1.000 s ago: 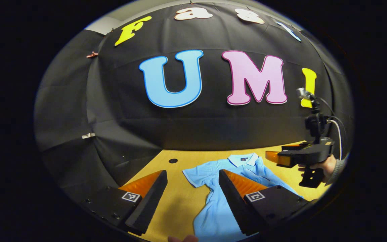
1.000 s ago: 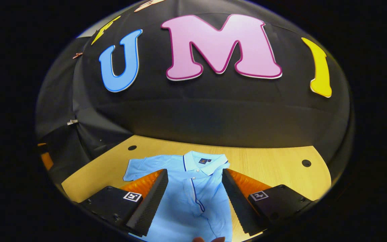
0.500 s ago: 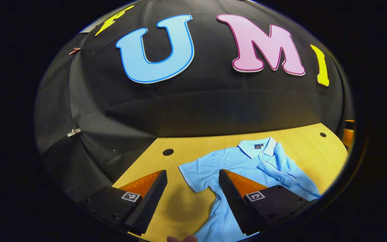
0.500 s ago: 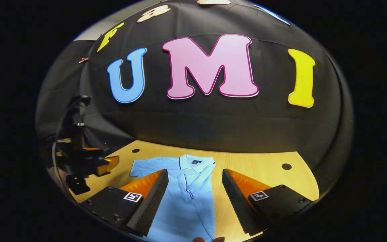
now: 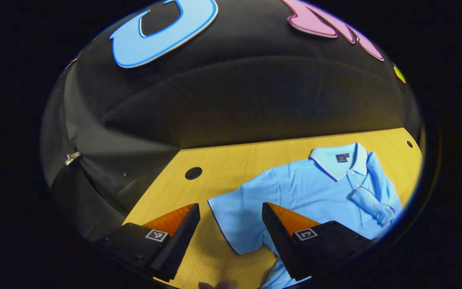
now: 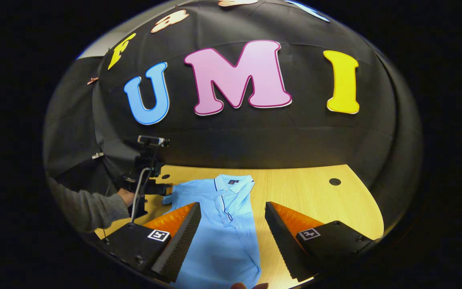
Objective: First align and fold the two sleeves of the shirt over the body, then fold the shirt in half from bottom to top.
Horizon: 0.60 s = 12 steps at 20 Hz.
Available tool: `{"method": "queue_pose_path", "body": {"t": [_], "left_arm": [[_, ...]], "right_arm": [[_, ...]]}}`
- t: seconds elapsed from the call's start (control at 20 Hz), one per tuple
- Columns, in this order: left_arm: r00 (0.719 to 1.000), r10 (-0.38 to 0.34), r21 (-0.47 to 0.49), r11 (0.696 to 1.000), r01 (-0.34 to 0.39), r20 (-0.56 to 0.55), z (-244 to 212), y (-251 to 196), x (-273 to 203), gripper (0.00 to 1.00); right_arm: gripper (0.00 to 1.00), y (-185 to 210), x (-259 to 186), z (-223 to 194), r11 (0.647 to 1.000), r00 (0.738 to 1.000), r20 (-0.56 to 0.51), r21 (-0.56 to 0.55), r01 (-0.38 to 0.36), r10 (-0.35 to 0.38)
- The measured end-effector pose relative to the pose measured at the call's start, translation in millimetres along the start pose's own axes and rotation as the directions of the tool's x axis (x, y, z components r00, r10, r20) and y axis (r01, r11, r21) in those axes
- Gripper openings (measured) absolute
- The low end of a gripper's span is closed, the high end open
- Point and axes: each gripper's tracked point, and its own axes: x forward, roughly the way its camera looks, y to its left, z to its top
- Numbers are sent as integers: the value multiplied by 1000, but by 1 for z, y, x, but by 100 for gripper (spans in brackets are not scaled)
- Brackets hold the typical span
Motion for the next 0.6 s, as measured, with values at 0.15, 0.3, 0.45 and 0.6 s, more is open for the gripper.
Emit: {"method": "queue_pose_path", "body": {"t": [0.15,0.3,0.45,0.6], "left_arm": [[996,-13,-17,1000,11,-84,-21,0,22,99],[989,-29,-39,999,24,-144,-37,-4,34,98],[987,-34,-100,995,18,-155,-36,-1,38,99],[981,-61,-171,985,30,-183,-41,-3,39,100]], "right_arm": [[99,-10,-10,6,999,1000,3,27,17,-17],[98,-16,-13,1,999,999,-15,42,30,-29],[98,-18,-18,-5,998,999,-29,44,34,-33],[98,-13,-19,-12,998,999,-44,52,28,-25]]}}
